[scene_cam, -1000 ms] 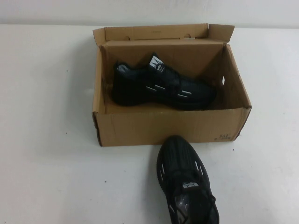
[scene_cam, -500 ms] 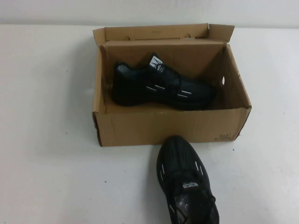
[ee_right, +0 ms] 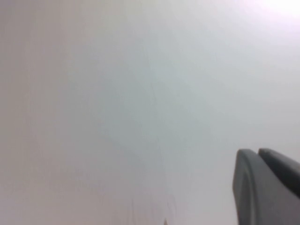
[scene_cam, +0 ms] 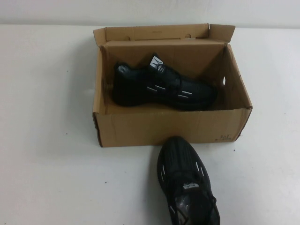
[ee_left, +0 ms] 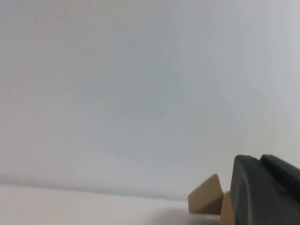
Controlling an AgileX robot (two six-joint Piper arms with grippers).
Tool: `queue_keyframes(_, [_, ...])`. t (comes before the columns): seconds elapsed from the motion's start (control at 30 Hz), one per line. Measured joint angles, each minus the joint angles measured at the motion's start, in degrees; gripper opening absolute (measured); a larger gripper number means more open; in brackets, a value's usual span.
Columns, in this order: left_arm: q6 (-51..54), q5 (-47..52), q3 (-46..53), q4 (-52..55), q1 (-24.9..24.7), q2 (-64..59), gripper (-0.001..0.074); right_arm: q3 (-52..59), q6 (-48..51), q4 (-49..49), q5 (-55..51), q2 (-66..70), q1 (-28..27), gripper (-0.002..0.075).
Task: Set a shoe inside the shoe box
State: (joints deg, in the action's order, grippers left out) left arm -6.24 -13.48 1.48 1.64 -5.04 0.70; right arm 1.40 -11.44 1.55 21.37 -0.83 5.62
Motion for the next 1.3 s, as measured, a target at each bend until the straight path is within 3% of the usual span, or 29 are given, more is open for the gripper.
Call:
queue_keyframes(0.3, [-0.5, -7.0, 0.0, -0.7, 0.0, 0.0, -0.0003, 0.0, -0.1, 0.0, 12.7, 0.0, 0.0, -0.0016])
queue_keyframes(0.57, [-4.3, -31.0, 0.0, -0.9, 0.0, 0.1, -0.0003, 0.0, -3.4, -2.2, 33.4, 0.0, 0.0, -0.0016])
queue_keyframes(0.67, [-4.5, -32.6, -2.1, -1.0, 0.0, 0.1, -0.0003, -4.0, -8.3, -3.6, 34.2, 0.0, 0.0, -0.0016])
queue_keyframes(0.8, [-4.4, -28.5, -9.2, -1.6, 0.0, 0.1, -0.0003, -15.1, -11.2, -3.4, 24.4, 0.0, 0.0, -0.0016])
queue_keyframes(1.07, [-4.3, -12.7, -25.8, -1.6, 0.0, -0.6, -0.0003, -42.0, -14.7, -2.6, -16.0, 4.0, 0.0, -0.0016])
queue_keyframes(1.3, [-12.3, 14.7, -38.6, -1.6, 0.0, -10.5, -0.0003, -50.9, -14.5, -3.0, -44.3, 16.8, 0.0, -0.0016])
